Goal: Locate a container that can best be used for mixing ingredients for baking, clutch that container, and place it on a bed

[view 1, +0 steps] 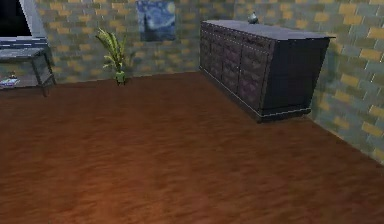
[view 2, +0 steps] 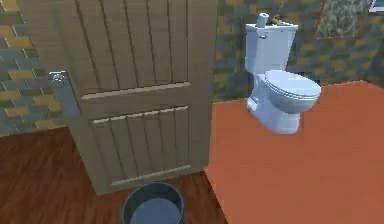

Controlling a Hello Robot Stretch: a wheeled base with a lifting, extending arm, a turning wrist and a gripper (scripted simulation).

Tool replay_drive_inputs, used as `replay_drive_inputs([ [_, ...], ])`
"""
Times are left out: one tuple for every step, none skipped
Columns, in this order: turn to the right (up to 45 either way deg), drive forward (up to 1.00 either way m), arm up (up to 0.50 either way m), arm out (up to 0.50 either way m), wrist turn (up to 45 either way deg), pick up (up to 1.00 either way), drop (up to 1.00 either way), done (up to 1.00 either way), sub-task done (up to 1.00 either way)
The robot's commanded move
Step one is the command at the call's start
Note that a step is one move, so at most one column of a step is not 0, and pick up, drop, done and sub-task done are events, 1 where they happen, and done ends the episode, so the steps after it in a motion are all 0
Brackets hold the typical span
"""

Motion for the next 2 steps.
replay_drive_inputs([
  [-33.0,0.0,0.0,0.0,0.0,0.0,0.0,0.0,0.0],
  [0.0,0.85,0.0,0.0,0.0,0.0,0.0,0.0,0.0],
])
